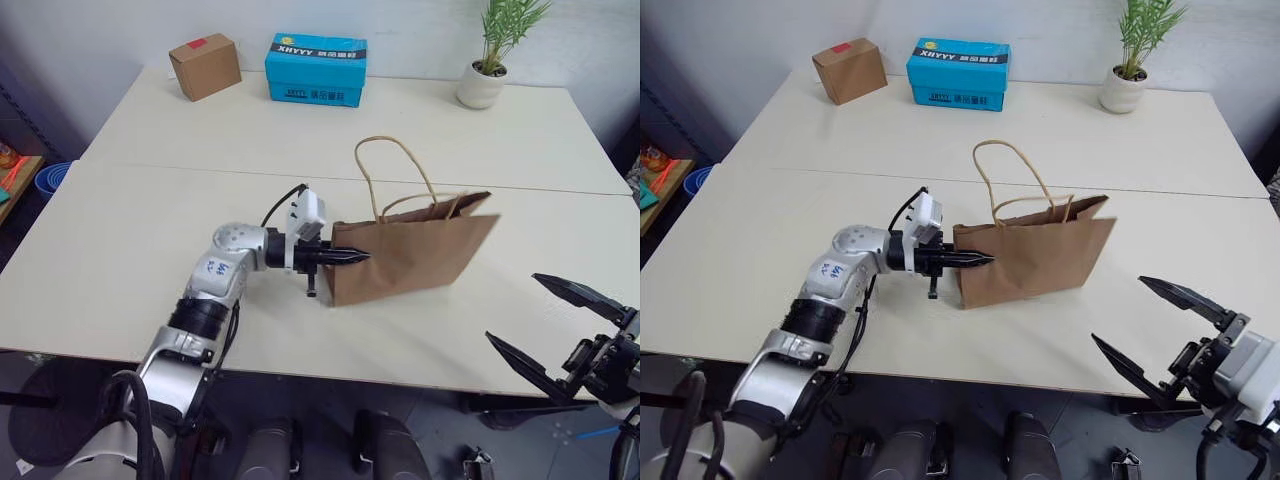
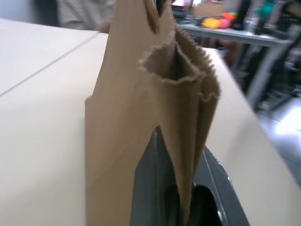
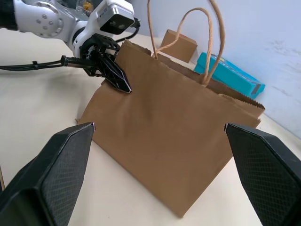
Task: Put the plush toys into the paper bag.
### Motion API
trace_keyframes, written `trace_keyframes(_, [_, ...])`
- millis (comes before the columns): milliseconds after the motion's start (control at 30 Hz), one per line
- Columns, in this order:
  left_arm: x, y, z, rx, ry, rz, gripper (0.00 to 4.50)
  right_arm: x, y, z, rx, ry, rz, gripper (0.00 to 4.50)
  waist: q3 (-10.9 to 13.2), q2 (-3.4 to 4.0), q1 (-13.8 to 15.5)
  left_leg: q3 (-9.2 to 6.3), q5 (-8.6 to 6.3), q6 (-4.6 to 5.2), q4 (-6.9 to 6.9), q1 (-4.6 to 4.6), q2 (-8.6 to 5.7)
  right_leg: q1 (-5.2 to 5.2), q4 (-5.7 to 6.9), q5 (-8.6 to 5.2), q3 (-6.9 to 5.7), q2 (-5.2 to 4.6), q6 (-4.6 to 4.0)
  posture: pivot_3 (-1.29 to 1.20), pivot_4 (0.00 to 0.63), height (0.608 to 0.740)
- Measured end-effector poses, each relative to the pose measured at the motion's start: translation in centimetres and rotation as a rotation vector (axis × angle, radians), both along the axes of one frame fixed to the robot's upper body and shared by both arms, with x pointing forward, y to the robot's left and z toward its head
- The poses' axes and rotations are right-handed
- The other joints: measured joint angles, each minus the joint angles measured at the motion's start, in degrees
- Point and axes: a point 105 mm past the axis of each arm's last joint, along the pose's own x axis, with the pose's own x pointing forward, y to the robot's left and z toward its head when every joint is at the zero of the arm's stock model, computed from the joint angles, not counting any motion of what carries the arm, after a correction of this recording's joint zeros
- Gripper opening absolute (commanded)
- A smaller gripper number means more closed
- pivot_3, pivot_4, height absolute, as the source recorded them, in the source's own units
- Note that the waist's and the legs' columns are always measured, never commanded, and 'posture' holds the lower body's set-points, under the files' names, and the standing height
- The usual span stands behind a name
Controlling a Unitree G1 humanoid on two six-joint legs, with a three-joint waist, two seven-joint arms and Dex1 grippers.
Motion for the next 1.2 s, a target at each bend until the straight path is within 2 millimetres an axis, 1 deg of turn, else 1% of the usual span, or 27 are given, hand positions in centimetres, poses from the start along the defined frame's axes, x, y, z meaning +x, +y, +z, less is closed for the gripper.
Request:
trace_keyframes(100, [0.3, 0.9, 0.7, 0.032, -0.049, -0.079, 0.05, 0.1, 0.0, 0.1, -0.008, 0.008, 0.010, 4.50, 0.0, -0.01, 0.0, 0.03, -0.02, 0.04, 0.00, -0.01, 0.00, -0.01, 0.00, 0.00, -0.22, 0.01, 0.00, 0.00, 0.150, 0.740])
trace_keyframes(233, [1.0, 1.8, 0.6, 0.095, -0.140, -0.131, 0.05, 0.0, 0.1, 0.0, -0.016, 0.030, 0.027, 4.50, 0.0, -0.01, 0.0, 0.03, -0.06, 0.11, 0.00, -0.05, 0.00, -0.01, 0.06, 0.00, -0.29, 0.02, 0.01, 0.00, 0.150, 0.740])
trace_keyframes(333, [1.4, 2.1, 0.4, 0.092, -0.166, -0.114, 0.05, -0.1, 0.1, -0.1, -0.011, 0.044, 0.035, 4.50, 0.0, -0.01, 0.0, 0.03, -0.07, 0.14, 0.01, -0.06, 0.00, -0.01, 0.06, 0.01, -0.30, 0.00, 0.02, 0.00, 0.150, 0.740])
trace_keyframes(467, [1.7, 2.6, 0.3, 0.090, -0.156, -0.095, 0.05, 0.0, -0.1, -0.4, 0.009, 0.088, 0.046, 4.50, 0.0, -0.01, -0.1, 0.02, -0.08, 0.15, 0.01, -0.06, 0.00, -0.01, 0.07, 0.01, -0.31, 0.01, 0.02, 0.00, 0.150, 0.740])
trace_keyframes(567, [1.9, 3.2, 0.5, 0.089, -0.146, -0.073, 0.69, 0.2, -0.5, -0.8, 0.042, 0.142, 0.055, 4.50, 0.0, -0.01, -0.1, 0.01, -0.08, 0.15, 0.01, -0.07, 0.01, -0.02, 0.08, 0.01, -0.32, 0.01, 0.02, 0.00, 0.150, 0.740])
trace_keyframes(633, [1.9, 4.1, 1.1, 0.088, -0.176, -0.036, 1.32, 0.6, -0.8, -0.9, 0.045, 0.176, 0.069, 4.50, 0.0, -0.02, -0.4, 0.03, -0.08, 0.16, 0.01, -0.06, 0.02, -0.02, 0.07, 0.01, -0.27, -0.02, 0.02, 0.00, 0.150, 0.740])
trace_keyframes(733, [1.7, 6.1, 1.6, 0.093, -0.179, 0.023, 2.21, 1.2, -1.6, -1.0, 0.054, 0.195, 0.067, 4.50, 0.0, -0.01, -0.4, 0.01, -0.08, 0.15, 0.01, -0.06, 0.06, -0.02, 0.10, 0.01, -0.28, -0.06, 0.02, 0.00, 0.150, 0.740])
trace_keyframes(800, [1.3, 7.5, 1.6, 0.086, -0.164, 0.082, 2.92, 1.6, -2.1, -1.0, 0.044, 0.198, 0.076, 4.50, 0.0, -0.01, -0.3, 0.01, -0.08, 0.14, 0.01, -0.06, 0.06, -0.01, 0.09, 0.01, -0.28, -0.06, 0.02, 0.00, 0.150, 0.740])
trace_keyframes(833, [1.2, 8.1, 1.5, 0.085, -0.153, 0.108, 3.17, 1.8, -2.5, -1.1, 0.041, 0.200, 0.071, 4.50, 0.0, -0.01, -0.3, 0.01, -0.08, 0.15, 0.02, -0.06, 0.04, -0.01, 0.09, 0.01, -0.26, -0.06, 0.02, 0.00, 0.150, 0.740])
trace_keyframes(933, [0.8, 10.3, 1.5, 0.075, -0.146, 0.221, 4.13, 2.4, -3.9, -1.4, 0.020, 0.208, 0.064, 4.50, 0.0, -0.02, -0.3, 0.01, -0.08, 0.15, 0.03, -0.06, 0.04, -0.01, 0.09, 0.01, -0.15, -0.09, 0.02, 0.00, 0.150, 0.740])
trace_keyframes(1000, [-0.2, 13.0, 1.4, 0.093, -0.156, 0.323, 4.13, 3.3, -4.8, -1.1, -0.021, 0.190, 0.069, 4.50, 0.0, -0.01, -0.6, 0.01, -0.09, 0.13, 0.02, -0.05, 0.06, -0.01, 0.06, 0.01, 0.01, -0.21, 0.02, 0.00, 0.150, 0.740])
trace_keyframes(1067, [-1.3, 15.6, 0.8, 0.126, -0.148, 0.424, 4.13, 4.0, -5.9, -0.6, -0.054, 0.177, 0.060, 4.50, 0.0, -0.01, -0.9, -0.01, -0.11, 0.09, 0.02, -0.02, 0.13, 0.01, 0.04, 0.01, 0.14, -0.23, 0.01, 0.00, 0.150, 0.740])
trace_keyframes(1133, [-2.3, 17.4, -0.3, 0.159, -0.130, 0.506, 4.13, 4.6, -6.8, -0.2, -0.081, 0.172, 0.057, 4.50, 0.0, 0.01, -1.2, -0.01, -0.13, 0.06, 0.02, 0.01, 0.13, 0.02, 0.04, 0.00, 0.21, -0.26, -0.01, 0.00, 0.150, 0.740])
trace_keyframes(1200, [-3.9, 18.6, -1.4, 0.184, -0.100, 0.568, 4.13, 5.2, -7.2, 0.0, -0.124, 0.173, 0.081, 4.50, 0.0, 0.00, -1.5, -0.02, -0.14, 0.05, 0.01, 0.01, 0.14, 0.03, 0.04, -0.01, 0.24, -0.34, -0.01, 0.00, 0.150, 0.740])
